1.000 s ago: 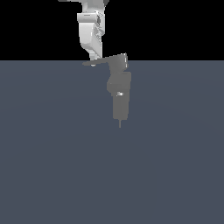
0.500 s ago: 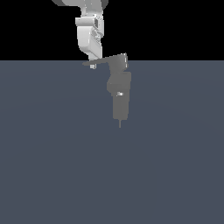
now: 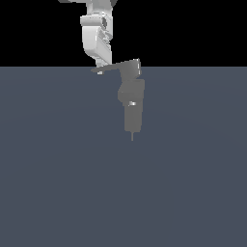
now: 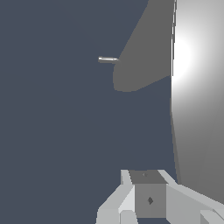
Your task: Turn on the faucet by rotating a designated handle.
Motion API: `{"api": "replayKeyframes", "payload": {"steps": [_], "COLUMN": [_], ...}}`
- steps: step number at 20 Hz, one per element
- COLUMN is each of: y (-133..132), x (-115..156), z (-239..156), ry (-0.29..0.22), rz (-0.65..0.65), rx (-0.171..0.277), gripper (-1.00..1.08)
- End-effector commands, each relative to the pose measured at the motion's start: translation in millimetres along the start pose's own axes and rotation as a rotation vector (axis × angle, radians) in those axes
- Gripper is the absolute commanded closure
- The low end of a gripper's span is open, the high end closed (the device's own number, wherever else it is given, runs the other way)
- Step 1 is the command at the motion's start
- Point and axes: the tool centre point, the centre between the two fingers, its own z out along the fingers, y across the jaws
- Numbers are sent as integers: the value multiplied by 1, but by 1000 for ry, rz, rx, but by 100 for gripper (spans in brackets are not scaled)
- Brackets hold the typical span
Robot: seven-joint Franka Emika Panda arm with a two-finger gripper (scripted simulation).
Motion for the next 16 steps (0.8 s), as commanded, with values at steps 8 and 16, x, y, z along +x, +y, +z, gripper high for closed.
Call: {"api": "replayKeyframes", "payload": {"steps": [8, 16], "y": [22, 41], "x": [-1, -1], "z": [0, 0], "ry": [0, 0], "rz": [0, 0], "rx": [0, 0], "gripper": [108, 108]}}
